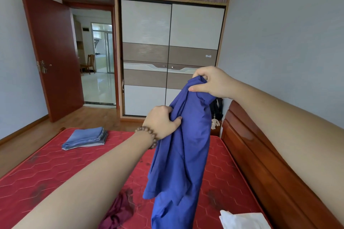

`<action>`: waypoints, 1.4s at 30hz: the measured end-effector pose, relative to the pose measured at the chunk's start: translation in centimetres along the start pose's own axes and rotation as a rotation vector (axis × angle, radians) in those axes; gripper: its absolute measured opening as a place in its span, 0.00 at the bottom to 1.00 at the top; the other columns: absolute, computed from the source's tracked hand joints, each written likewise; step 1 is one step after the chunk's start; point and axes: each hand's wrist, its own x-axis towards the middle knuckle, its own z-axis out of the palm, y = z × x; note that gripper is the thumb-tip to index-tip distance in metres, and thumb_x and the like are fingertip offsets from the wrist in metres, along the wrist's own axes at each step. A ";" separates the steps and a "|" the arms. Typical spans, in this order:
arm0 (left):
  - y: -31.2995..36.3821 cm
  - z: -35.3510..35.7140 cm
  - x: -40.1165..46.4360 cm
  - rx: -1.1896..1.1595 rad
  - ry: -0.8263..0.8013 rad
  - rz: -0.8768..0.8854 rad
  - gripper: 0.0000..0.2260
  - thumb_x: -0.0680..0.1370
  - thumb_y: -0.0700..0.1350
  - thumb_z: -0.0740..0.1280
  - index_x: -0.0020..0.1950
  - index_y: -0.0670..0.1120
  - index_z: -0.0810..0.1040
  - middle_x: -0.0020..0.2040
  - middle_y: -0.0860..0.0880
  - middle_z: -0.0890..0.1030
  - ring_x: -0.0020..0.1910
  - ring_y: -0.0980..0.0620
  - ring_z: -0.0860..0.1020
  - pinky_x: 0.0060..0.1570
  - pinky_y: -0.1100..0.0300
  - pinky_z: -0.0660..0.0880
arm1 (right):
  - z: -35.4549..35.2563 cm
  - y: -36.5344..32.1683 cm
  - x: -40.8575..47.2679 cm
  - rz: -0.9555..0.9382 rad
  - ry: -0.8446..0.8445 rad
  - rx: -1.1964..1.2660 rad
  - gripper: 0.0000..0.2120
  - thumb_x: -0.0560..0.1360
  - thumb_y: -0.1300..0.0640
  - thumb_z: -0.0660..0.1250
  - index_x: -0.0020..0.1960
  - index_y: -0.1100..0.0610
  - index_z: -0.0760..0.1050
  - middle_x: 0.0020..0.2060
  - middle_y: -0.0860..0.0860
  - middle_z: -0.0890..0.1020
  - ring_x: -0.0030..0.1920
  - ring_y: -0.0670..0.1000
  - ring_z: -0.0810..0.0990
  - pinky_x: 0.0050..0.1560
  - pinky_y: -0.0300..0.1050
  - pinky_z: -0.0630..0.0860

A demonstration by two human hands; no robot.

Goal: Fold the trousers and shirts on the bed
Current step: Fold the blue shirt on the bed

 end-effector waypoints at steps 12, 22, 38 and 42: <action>-4.3 -4.4 2.3 -0.259 -0.179 -0.059 0.07 0.72 0.41 0.75 0.38 0.37 0.83 0.35 0.43 0.80 0.34 0.54 0.73 0.38 0.61 0.70 | -0.9 2.6 -0.1 -0.023 0.006 -0.122 0.06 0.72 0.62 0.72 0.48 0.56 0.81 0.36 0.44 0.79 0.36 0.47 0.73 0.43 0.45 0.70; -6.1 -6.1 2.9 -0.115 -0.062 -0.007 0.10 0.69 0.44 0.77 0.37 0.38 0.82 0.37 0.42 0.82 0.36 0.49 0.77 0.39 0.59 0.71 | 0.6 3.6 0.5 0.036 0.080 -0.186 0.06 0.72 0.61 0.72 0.49 0.58 0.80 0.41 0.48 0.79 0.46 0.52 0.76 0.47 0.43 0.70; -6.8 -5.0 -7.4 0.013 -0.232 -0.104 0.13 0.72 0.43 0.73 0.29 0.44 0.76 0.26 0.51 0.70 0.29 0.54 0.65 0.32 0.63 0.63 | 3.6 0.2 -2.5 -0.046 -0.067 -0.030 0.02 0.75 0.60 0.69 0.44 0.57 0.77 0.34 0.43 0.75 0.34 0.43 0.70 0.31 0.30 0.63; -6.6 -4.8 -10.6 -0.020 -0.206 -0.119 0.14 0.72 0.42 0.71 0.29 0.47 0.70 0.25 0.53 0.67 0.27 0.54 0.65 0.31 0.63 0.62 | 4.0 -1.8 -4.2 -0.038 -0.061 -0.008 0.02 0.75 0.60 0.68 0.46 0.58 0.77 0.37 0.48 0.78 0.38 0.50 0.72 0.37 0.35 0.66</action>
